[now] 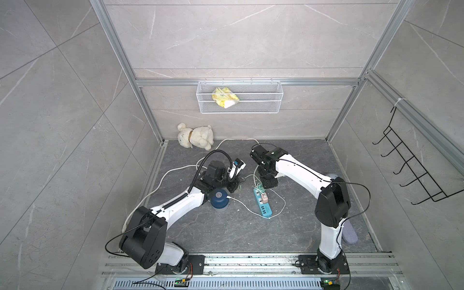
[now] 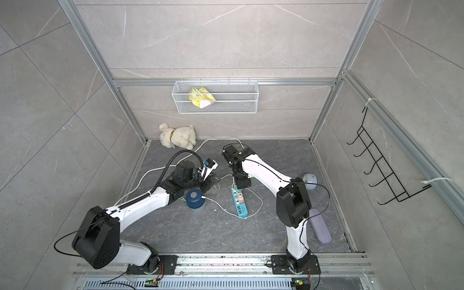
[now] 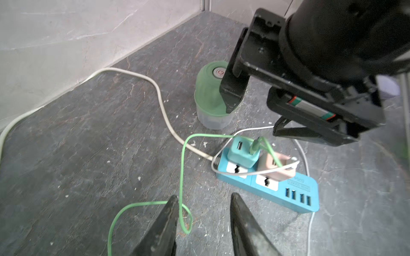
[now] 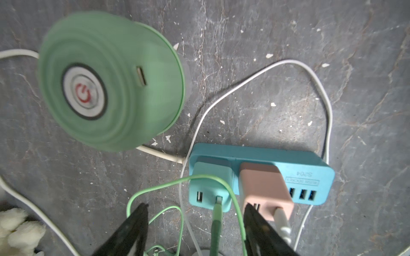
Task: Charge the cordless meat grinders
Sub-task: Insert the charging cable into the plug.
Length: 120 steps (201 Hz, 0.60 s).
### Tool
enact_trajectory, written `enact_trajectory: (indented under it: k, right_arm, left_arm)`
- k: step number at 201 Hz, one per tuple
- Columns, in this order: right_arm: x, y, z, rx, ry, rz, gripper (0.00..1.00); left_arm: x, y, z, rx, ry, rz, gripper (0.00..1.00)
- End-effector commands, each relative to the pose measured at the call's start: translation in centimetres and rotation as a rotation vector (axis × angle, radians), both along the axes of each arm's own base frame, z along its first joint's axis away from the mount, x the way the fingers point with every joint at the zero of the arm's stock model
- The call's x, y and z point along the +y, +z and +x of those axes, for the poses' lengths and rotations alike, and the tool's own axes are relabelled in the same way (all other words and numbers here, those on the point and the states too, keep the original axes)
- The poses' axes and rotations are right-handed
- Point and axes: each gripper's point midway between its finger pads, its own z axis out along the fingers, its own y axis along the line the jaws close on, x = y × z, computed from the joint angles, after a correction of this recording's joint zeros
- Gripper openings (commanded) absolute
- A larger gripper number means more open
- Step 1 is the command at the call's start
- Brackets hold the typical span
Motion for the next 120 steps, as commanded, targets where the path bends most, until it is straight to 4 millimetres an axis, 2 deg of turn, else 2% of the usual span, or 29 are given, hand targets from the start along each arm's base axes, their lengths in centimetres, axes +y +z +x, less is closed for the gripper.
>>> enact_trajectory:
  k: [1, 14, 49, 62, 79, 120]
  right_arm:
    - [-3.7, 2.7, -1.1, -0.023, 0.066, -0.099, 0.72]
    - [-5.2, 4.2, -0.9, -0.046, 0.151, -0.143, 0.73]
    - [-10.0, 8.7, -0.6, -0.120, 0.469, -0.350, 0.73]
    - [-10.1, 10.0, 0.0, -0.200, 0.653, -0.375, 0.72]
    - [-10.5, 11.1, 0.0, -0.281, 0.789, -0.354, 0.71]
    - [-11.9, 12.3, -0.9, -0.339, 0.914, -0.321, 0.70]
  left_arm:
    - [-1.4, 4.3, -1.8, 0.133, -0.071, -0.088, 0.46]
    - [-2.1, 4.9, -2.2, 0.234, -0.077, -0.095, 0.48]
    - [-4.5, 4.0, -4.0, 0.397, -0.149, 0.038, 0.52]
    - [-5.4, 3.7, -4.5, 0.419, -0.180, 0.087, 0.53]
    - [-6.5, 2.9, -4.7, 0.424, -0.209, 0.160, 0.54]
    - [-7.2, 0.8, -4.1, 0.453, -0.221, 0.332, 0.54]
